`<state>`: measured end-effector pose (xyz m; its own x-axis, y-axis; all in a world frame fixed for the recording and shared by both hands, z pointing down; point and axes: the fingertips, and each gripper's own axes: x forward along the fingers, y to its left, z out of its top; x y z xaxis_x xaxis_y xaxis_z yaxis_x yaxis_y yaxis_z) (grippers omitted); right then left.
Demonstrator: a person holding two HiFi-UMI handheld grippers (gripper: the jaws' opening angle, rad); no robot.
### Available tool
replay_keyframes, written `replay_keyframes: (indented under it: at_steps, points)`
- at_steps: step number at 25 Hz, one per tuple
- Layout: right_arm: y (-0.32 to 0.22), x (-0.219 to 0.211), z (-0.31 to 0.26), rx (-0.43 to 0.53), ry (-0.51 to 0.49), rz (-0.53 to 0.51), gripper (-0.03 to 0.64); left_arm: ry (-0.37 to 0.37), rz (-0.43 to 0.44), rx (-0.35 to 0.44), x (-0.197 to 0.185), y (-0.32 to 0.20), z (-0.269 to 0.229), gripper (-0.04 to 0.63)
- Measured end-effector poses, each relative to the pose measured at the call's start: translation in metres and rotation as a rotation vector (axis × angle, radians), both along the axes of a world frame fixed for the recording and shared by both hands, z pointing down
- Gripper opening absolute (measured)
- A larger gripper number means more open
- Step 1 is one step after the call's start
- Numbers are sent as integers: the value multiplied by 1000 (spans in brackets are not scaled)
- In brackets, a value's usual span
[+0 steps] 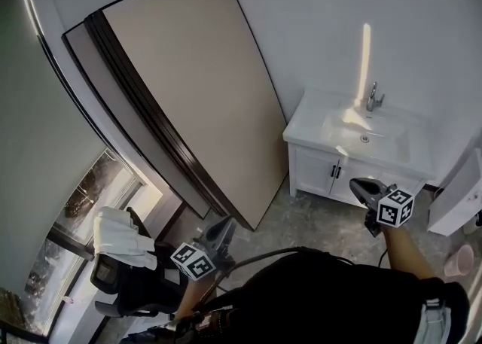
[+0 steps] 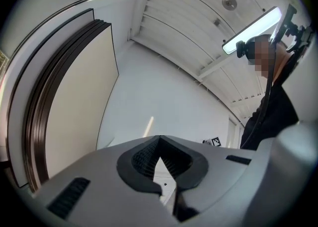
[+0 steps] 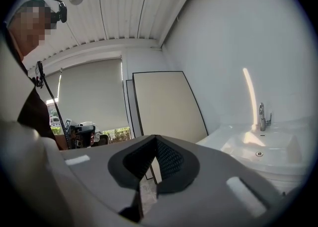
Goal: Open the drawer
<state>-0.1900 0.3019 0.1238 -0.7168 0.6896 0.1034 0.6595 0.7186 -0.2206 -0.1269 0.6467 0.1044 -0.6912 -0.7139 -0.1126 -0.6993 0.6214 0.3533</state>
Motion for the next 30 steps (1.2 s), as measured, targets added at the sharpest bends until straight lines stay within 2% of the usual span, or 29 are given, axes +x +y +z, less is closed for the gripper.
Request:
replay_keyframes:
  at_steps: [6,11,14,23,30]
  points:
    - [25,-41,8,11,33,3,2,17,15,9,-47,23,3,0]
    - [15,-87,21,-14,56,8,2,46,5,-3,-81,18,16,0]
    - [7,-121,26,-27,57,-25,2,57,-24,-2,-108,8,23,0]
    - [-62,-229,18,-15,39,-115,2,31,-74,-2,-201,-84,6,0]
    - [-123,-298,18,-33,32,-121,2,36,-80,-7,-266,-154,8,0]
